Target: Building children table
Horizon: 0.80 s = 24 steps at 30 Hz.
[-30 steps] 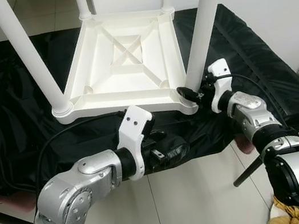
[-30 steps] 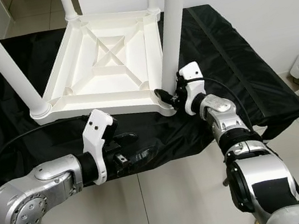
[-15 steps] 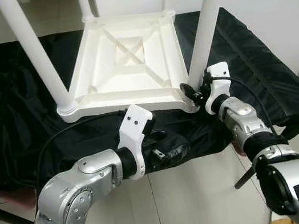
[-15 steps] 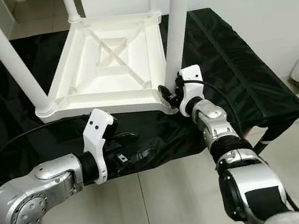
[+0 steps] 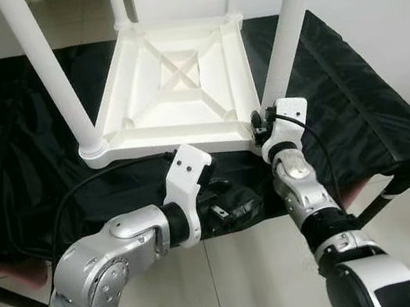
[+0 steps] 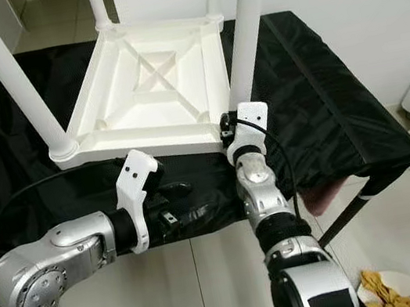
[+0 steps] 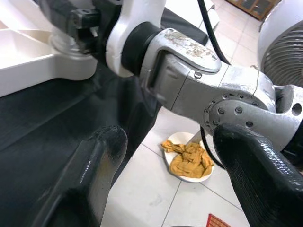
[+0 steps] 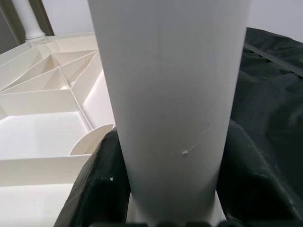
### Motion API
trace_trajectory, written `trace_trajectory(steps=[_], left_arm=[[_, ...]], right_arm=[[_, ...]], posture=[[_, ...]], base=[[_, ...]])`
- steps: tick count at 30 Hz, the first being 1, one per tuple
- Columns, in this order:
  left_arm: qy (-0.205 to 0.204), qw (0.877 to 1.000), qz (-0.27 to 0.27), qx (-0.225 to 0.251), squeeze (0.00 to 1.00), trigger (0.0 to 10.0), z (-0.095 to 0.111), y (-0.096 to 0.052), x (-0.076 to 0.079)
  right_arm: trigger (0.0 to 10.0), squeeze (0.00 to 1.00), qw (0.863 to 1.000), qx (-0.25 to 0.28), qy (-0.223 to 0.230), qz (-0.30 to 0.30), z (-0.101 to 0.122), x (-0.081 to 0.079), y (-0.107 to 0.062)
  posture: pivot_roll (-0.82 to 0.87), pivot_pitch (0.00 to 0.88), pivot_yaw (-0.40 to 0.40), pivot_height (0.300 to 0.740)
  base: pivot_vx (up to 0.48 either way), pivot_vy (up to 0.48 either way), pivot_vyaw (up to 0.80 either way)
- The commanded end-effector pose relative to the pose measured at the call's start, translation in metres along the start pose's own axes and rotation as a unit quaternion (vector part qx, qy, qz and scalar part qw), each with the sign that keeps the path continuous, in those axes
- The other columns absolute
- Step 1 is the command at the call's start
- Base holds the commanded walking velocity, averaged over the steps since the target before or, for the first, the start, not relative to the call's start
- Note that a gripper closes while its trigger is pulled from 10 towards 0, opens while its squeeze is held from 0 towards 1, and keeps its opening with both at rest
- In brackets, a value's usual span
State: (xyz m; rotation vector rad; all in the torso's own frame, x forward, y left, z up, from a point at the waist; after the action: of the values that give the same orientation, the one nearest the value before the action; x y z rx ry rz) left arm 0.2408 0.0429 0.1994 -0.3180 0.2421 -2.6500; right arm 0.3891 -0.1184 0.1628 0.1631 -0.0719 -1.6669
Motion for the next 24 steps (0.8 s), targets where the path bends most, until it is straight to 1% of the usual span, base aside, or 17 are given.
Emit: trace_trajectory(steps=[1,2,3,4,5,8,9,10,11,16,17,19,21,22,24], left_arm=[[0.005,1.000,-0.010,-0.003,0.00,10.0,0.000,0.001,0.004],[0.005,1.000,-0.010,-0.003,0.00,10.0,-0.001,0.000,0.004],[0.005,1.000,-0.010,-0.003,0.00,10.0,-0.001,0.000,0.004],[0.005,1.000,-0.010,-0.004,0.00,10.0,-0.001,0.000,0.003],[0.005,1.000,-0.010,-0.004,0.00,10.0,-0.001,0.000,0.004],[0.005,1.000,-0.010,-0.004,0.00,10.0,-0.001,0.000,0.004],[0.004,1.000,-0.010,-0.004,0.00,10.0,-0.001,0.000,0.004],[0.004,1.000,-0.010,-0.004,0.00,10.0,-0.001,0.000,0.004],[0.004,1.000,-0.010,-0.004,0.00,10.0,-0.001,0.000,0.004],[0.002,1.000,-0.010,-0.005,0.00,10.0,-0.002,0.000,0.005],[0.002,1.000,-0.010,-0.005,0.00,10.0,-0.003,0.000,0.005],[0.002,1.000,-0.010,-0.005,0.00,10.0,-0.003,0.000,0.005],[0.001,1.000,-0.008,-0.005,0.00,10.0,-0.003,0.000,0.005],[0.001,1.000,-0.007,-0.005,0.00,10.0,-0.003,0.000,0.004],[0.001,1.000,-0.006,-0.005,0.00,10.0,-0.002,0.000,0.004]], right_arm=[[0.0,0.00,0.998,-0.050,0.022,-0.022,-0.023,0.005,-0.008],[0.0,0.00,0.998,-0.048,0.015,-0.032,-0.020,0.011,-0.006],[0.0,0.00,0.998,-0.048,0.015,-0.032,-0.020,0.011,-0.006],[0.0,0.00,0.998,-0.046,0.008,-0.046,-0.017,0.017,-0.005],[0.0,0.00,0.998,-0.046,0.005,-0.051,-0.016,0.020,-0.004],[0.0,0.00,0.997,-0.047,0.003,-0.054,-0.015,0.021,-0.004],[4.6,0.00,0.997,-0.049,-0.001,-0.056,-0.015,0.023,-0.004],[4.6,0.00,0.997,-0.049,-0.001,-0.056,-0.015,0.023,-0.004],[10.0,0.00,0.997,-0.052,-0.004,-0.058,-0.016,0.023,-0.004],[10.0,0.00,0.997,-0.057,-0.007,-0.050,-0.018,0.023,-0.006],[10.0,1.00,0.997,-0.057,-0.007,-0.043,-0.019,0.022,-0.007],[10.0,1.00,0.997,-0.057,-0.007,-0.043,-0.019,0.022,-0.007],[10.0,1.00,0.998,-0.059,0.000,-0.007,-0.020,0.019,-0.007],[10.0,1.00,0.998,-0.056,0.003,0.013,-0.020,0.020,-0.007],[10.0,1.00,0.998,-0.053,0.004,0.025,-0.019,0.020,-0.007]], posture=[[0.02,0.082,-0.022,0.740],[0.02,0.080,-0.024,0.740],[0.02,0.080,-0.024,0.740],[0.02,0.080,-0.024,0.740],[0.02,0.079,-0.028,0.740],[0.02,0.079,-0.028,0.740],[0.02,0.080,-0.029,0.740],[0.02,0.080,-0.029,0.740],[0.02,0.081,-0.030,0.740],[0.02,0.083,-0.031,0.740],[0.02,0.084,-0.031,0.740],[0.02,0.084,-0.031,0.740],[0.03,0.082,-0.031,0.740],[0.03,0.082,-0.033,0.740],[0.03,0.082,-0.033,0.740]], base=[[0.000,0.000,0.00],[0.000,0.000,0.00],[0.000,0.000,0.00],[0.000,0.000,0.00],[0.000,0.000,0.00],[0.000,0.000,0.00],[0.000,0.000,0.00],[0.000,0.000,0.00],[0.000,0.000,0.00],[0.000,0.000,0.00],[0.000,0.000,0.00],[0.000,0.000,0.00],[0.000,0.000,0.00],[0.000,0.000,0.00],[0.000,0.000,0.00]])
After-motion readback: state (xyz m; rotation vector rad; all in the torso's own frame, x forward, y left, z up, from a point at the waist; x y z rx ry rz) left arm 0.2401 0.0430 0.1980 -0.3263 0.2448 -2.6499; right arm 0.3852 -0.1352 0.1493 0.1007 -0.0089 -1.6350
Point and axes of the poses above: a point about 5 cm out from each wrist's last joint towards the gripper, its own y axis pointing out of the wrist towards the gripper, its own z axis along the axis of the wrist's last joint, x = y × z, the point moved 2 cm from there along y, pointing out of the wrist towards the gripper, and after that the axes turned 2 degrees about -y, right-handed, at the moved point
